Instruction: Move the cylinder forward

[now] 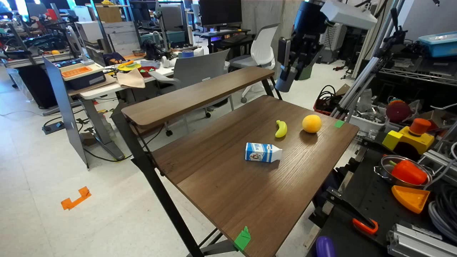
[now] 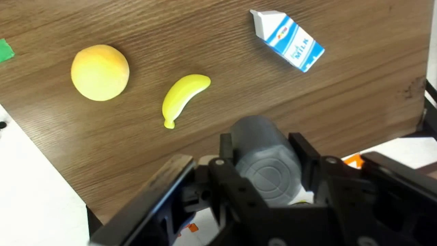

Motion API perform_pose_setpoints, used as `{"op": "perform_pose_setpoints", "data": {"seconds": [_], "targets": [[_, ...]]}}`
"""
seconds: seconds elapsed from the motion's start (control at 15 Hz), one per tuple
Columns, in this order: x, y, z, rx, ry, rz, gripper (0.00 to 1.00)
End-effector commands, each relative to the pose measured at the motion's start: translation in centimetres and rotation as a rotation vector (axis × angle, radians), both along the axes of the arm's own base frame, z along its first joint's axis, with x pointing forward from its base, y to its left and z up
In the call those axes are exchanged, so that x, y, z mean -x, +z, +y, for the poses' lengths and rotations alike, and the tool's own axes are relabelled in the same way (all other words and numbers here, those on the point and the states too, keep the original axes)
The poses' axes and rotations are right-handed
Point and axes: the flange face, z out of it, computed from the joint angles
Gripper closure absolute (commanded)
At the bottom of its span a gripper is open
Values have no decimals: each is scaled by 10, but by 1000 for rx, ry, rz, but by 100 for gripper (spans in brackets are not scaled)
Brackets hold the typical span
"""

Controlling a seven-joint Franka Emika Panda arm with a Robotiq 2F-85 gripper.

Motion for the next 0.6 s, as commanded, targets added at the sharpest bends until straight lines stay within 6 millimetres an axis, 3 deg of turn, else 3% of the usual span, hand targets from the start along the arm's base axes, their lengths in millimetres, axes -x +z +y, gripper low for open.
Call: {"op": "perform_pose_setpoints", "data": {"seconds": [0.0,0.2,0.53], "targets": [[-28,24,-3,-75,-51,2,81],[-48,34,-6,-113,-93,5,81],[-75,14,-12,-117,-163,41,81]]}}
